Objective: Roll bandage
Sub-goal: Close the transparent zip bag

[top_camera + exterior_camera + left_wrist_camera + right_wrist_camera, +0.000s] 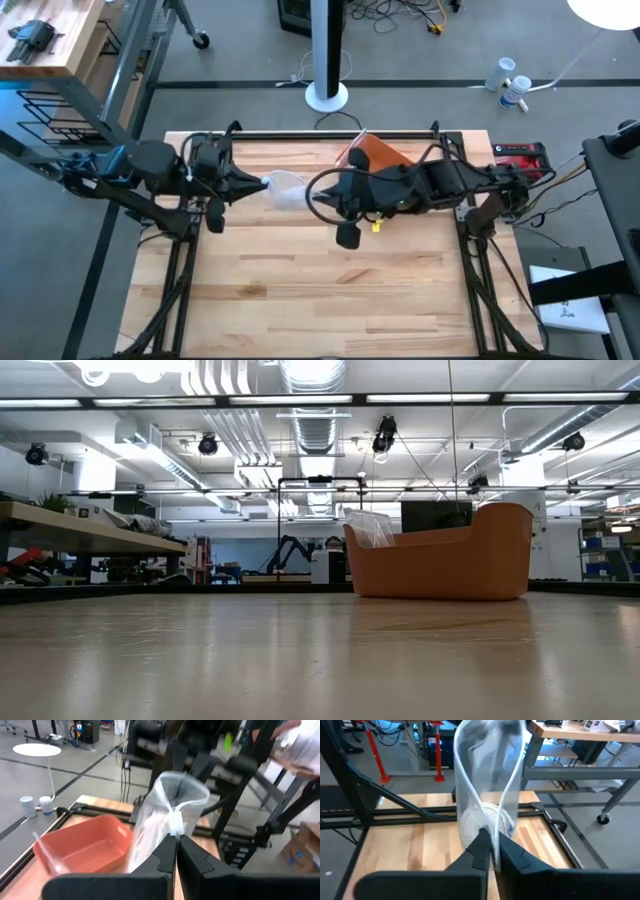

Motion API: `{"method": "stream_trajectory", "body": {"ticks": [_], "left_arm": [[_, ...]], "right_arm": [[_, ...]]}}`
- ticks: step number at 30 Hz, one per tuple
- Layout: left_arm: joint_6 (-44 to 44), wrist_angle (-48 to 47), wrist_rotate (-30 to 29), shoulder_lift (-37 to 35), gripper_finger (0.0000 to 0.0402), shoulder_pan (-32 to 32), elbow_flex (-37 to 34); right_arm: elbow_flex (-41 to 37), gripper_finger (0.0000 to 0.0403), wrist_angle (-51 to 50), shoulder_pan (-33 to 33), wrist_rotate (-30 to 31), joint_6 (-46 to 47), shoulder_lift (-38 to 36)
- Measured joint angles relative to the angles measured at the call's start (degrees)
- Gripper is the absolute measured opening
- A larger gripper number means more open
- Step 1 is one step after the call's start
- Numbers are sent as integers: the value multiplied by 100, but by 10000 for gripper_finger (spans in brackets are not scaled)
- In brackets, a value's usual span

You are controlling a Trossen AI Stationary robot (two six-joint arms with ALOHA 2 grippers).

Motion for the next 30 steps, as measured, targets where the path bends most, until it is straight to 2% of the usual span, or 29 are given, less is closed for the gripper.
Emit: {"method": "stream_trajectory", "body": {"ticks": [4, 9, 20, 23, 27, 30], "left_arm": [[-4, -503, -155, -148, 9, -2, 0], [196, -908, -218, -173, 43, 2, -11], [773, -1065, -216, 433, 157, 0, -35], [731, -1186, -468, 554, 186, 0, -37], [713, -1129, -882, 656, 217, 0, -46], [754, -853, -907, 759, 231, 4, -50]], "right_arm": [[4, 3, -30, 4, -60, -41, -105], [203, 1, -327, -54, -269, 94, -126], [615, 0, -683, -81, -346, 275, -131], [715, 0, -687, -75, -364, 123, -133], [884, 0, -734, -76, -812, 1, -135], [972, 0, -756, -75, -956, -1, -138]]}}
